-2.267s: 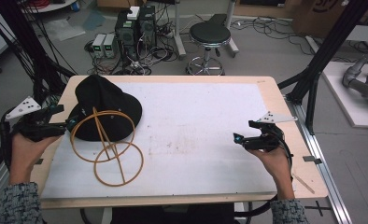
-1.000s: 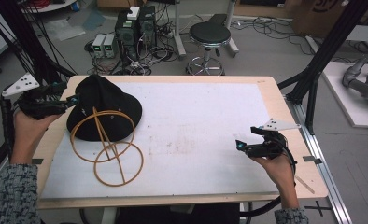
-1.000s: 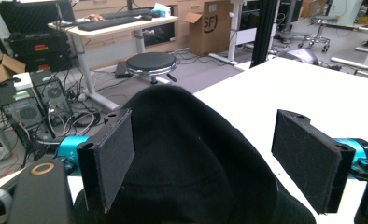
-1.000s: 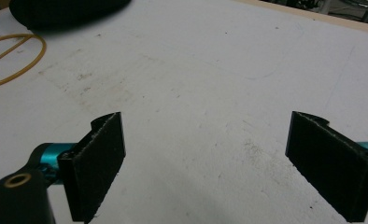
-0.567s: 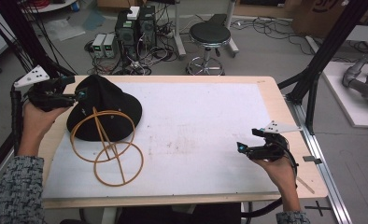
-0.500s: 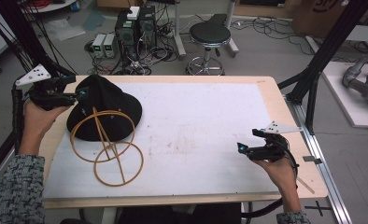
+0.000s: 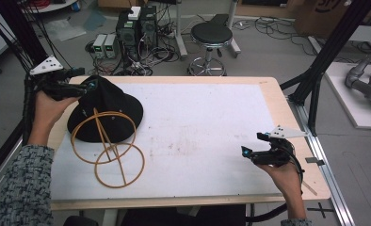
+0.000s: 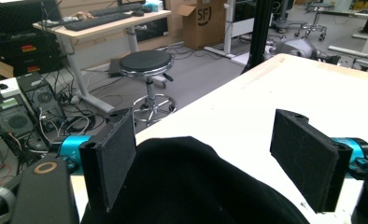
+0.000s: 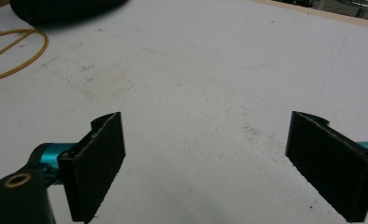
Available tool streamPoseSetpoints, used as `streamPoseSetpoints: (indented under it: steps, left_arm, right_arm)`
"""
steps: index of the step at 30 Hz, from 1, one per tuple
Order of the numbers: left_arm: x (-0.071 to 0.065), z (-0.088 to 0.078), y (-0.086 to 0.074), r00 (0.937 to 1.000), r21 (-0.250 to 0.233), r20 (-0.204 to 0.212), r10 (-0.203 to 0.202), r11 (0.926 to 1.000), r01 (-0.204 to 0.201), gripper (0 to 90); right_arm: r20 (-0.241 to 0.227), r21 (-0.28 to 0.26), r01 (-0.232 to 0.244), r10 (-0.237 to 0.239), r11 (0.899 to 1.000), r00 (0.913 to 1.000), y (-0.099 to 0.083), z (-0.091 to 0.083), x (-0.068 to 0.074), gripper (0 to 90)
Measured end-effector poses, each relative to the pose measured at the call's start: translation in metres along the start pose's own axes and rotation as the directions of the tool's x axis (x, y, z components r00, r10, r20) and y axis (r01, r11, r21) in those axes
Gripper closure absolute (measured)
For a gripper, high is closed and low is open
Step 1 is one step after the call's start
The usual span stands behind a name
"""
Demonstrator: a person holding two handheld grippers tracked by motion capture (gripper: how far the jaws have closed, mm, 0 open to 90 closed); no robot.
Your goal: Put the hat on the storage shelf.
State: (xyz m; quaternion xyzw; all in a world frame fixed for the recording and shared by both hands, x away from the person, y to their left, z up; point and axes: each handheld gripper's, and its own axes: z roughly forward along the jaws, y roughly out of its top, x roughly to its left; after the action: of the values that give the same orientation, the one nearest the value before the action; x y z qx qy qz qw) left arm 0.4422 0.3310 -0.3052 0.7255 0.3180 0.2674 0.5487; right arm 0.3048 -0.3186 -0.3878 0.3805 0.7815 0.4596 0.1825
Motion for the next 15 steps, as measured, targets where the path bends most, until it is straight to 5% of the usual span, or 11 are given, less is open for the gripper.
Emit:
streamPoseSetpoints:
  steps: [15]
  left_arm:
    - [0.012,0.013,-0.006,0.9998,-0.002,-0.007,-0.019,0.9998,0.019,23.1]
  right_arm:
    - [0.015,0.001,-0.015,0.015,1.0,0.9998,-0.007,-0.01,0.001,11.7]
